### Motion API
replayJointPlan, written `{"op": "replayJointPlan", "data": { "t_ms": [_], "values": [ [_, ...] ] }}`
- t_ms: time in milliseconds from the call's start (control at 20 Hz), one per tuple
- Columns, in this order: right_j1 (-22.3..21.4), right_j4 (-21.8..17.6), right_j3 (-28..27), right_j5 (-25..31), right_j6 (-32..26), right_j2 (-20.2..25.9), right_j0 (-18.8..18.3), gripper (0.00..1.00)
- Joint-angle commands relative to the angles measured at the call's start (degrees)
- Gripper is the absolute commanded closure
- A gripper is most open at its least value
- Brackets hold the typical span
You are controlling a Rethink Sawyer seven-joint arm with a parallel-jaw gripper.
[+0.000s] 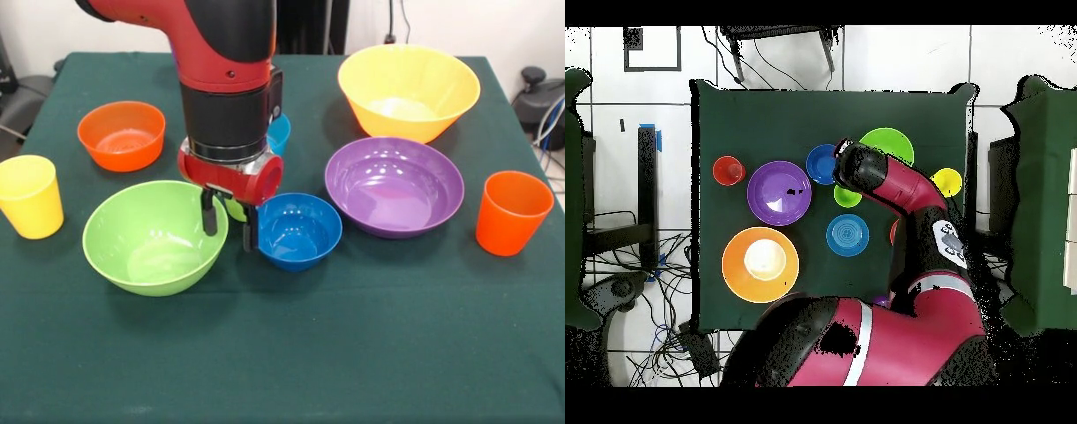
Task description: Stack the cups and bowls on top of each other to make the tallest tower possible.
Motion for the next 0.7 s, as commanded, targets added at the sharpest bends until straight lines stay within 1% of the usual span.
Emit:
{"op": "replayJointPlan", "data": {
  "t_ms": [50,250,550,700],
  "values": [
    [3.65,-4.35,-0.39,2.16,1.36,2.74,0.28,0.00],
    [4.15,-4.74,-0.44,1.10,1.11,2.76,0.10,0.00],
    [4.00,-5.19,-0.78,0.83,1.00,2.09,0.69,0.00],
    [4.18,-5.43,-1.15,1.16,0.37,2.45,0.45,0.00]
  ]
}}
